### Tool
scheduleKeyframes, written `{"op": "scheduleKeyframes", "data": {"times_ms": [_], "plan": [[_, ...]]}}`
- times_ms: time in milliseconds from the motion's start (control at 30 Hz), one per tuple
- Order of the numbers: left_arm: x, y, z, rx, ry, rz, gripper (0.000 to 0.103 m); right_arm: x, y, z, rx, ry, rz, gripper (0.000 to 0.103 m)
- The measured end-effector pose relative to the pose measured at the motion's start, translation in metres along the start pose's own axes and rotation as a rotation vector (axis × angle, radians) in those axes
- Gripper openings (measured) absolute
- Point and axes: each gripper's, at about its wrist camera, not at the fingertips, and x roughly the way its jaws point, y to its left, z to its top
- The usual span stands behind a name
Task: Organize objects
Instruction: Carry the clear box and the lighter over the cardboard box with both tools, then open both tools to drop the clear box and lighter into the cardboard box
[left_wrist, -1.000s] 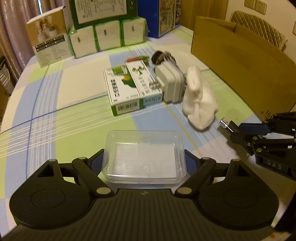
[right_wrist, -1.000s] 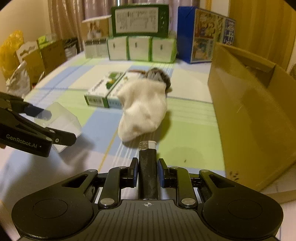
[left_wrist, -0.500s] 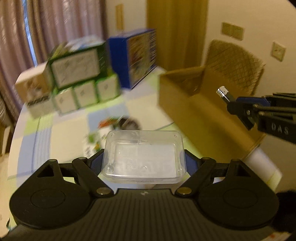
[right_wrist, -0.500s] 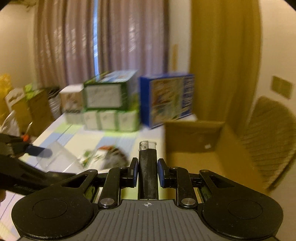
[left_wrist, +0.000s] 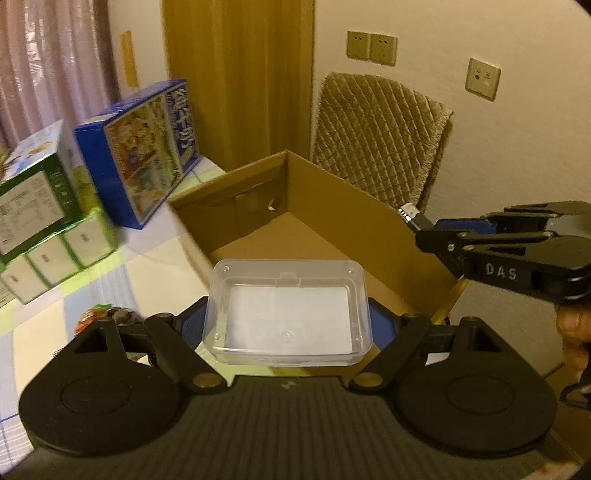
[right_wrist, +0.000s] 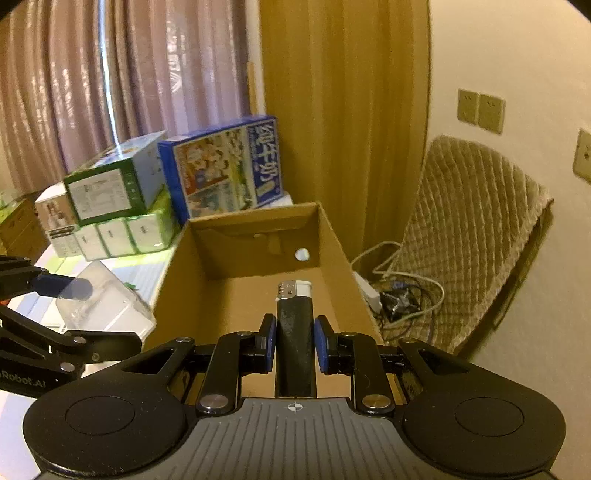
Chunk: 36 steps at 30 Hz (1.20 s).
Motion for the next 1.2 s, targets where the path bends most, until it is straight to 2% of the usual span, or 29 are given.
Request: {"op": "scheduleKeyframes", "data": {"times_ms": [200, 267, 500, 833, 867, 933, 1000, 1200], "plan": [[0.028, -0.008, 0.005, -0.012, 0.017, -0.029, 0.083, 0.008, -0.019, -0.005, 0.034, 0.012, 0.004, 0.019], [0.032, -0.007, 0.006, -0.018, 0.017, -0.028, 0.090, 0.012, -0.021, -0.008, 0.034, 0.010, 0.007, 0.019], [0.020, 0.004, 0.002, -0.044, -0.022, 0.004, 0.091, 0.017, -0.023, -0.016, 0.041, 0.029, 0.012, 0.019], [0.003, 0.021, -0.020, -0.096, -0.008, 0.043, 0.092, 0.024, -0.017, -0.015, 0.067, 0.017, 0.036, 0.019], [0.002, 0.023, -0.022, -0.099, -0.008, 0.045, 0.092, 0.024, -0.018, -0.014, 0.078, 0.004, 0.048, 0.021], [-0.001, 0.025, -0.025, -0.107, -0.009, 0.053, 0.093, 0.023, -0.020, -0.012, 0.098, -0.004, 0.068, 0.042], [-0.005, 0.029, -0.028, -0.122, -0.012, 0.064, 0.094, 0.021, -0.021, -0.010, 0.105, -0.019, 0.070, 0.051], [-0.021, 0.039, -0.037, -0.170, -0.027, 0.093, 0.096, 0.008, -0.020, -0.009, 0.111, -0.031, 0.068, 0.053]]}}
